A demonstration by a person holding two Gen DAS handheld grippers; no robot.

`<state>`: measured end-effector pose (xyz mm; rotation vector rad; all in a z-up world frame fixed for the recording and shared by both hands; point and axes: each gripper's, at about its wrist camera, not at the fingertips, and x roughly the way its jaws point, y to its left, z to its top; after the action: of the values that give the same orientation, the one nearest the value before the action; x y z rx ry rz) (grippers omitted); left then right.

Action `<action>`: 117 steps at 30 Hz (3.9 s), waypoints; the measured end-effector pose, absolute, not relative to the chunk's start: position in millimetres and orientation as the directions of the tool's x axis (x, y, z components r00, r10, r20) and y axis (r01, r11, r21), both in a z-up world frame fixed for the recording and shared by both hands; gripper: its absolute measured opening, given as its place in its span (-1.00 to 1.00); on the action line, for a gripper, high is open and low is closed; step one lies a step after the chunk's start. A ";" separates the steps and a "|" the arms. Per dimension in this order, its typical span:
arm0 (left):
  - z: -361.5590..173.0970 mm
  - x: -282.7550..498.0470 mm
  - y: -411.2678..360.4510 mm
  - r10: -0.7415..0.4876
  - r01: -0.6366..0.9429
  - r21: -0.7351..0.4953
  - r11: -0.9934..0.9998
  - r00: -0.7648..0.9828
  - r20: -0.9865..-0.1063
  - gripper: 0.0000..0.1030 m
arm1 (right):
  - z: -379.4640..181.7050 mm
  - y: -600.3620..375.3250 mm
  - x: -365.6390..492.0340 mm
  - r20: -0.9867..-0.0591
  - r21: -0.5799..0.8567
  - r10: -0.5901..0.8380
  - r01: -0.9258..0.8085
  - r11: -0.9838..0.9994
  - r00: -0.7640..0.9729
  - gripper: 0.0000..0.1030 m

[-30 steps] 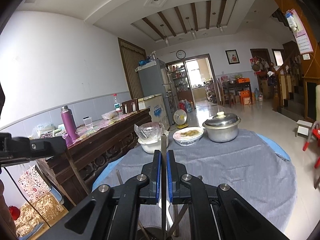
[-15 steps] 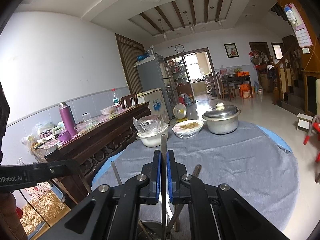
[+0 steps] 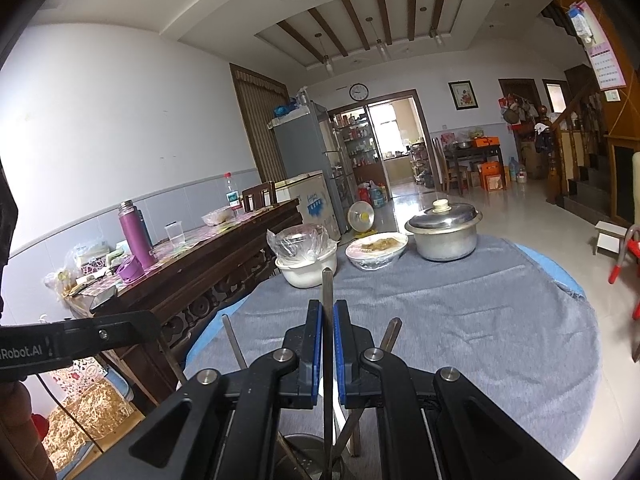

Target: Organize utensils

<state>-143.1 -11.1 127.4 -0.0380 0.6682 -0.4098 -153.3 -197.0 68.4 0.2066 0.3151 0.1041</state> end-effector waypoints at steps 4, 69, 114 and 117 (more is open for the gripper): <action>128.4 -143.8 -13.2 -0.368 0.349 -0.154 0.924 0.711 -0.599 -0.90 | 68.3 -197.3 -153.6 -0.297 0.225 0.141 -0.075 0.972 0.944 -0.86; -36.3 7.5 38.2 -0.293 0.173 -0.236 0.956 0.533 -0.794 0.32 | -47.7 -332.0 -107.2 -0.581 0.529 0.149 0.232 0.816 0.800 -0.43; -83.5 126.6 -68.9 -0.227 0.330 -0.076 0.941 0.446 -0.866 -0.55 | -88.3 -343.0 -63.5 -0.599 0.579 0.238 0.208 0.788 0.765 -0.43; -84.5 129.1 -65.3 -0.237 0.333 -0.087 0.939 0.441 -0.866 -0.74 | -90.4 -343.9 -62.4 -0.602 0.581 0.239 0.211 0.786 0.762 -0.43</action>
<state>129.1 -65.3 -84.5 0.1012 1.0569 -0.3547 -62.4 -343.9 -90.4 0.6811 0.7187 0.0167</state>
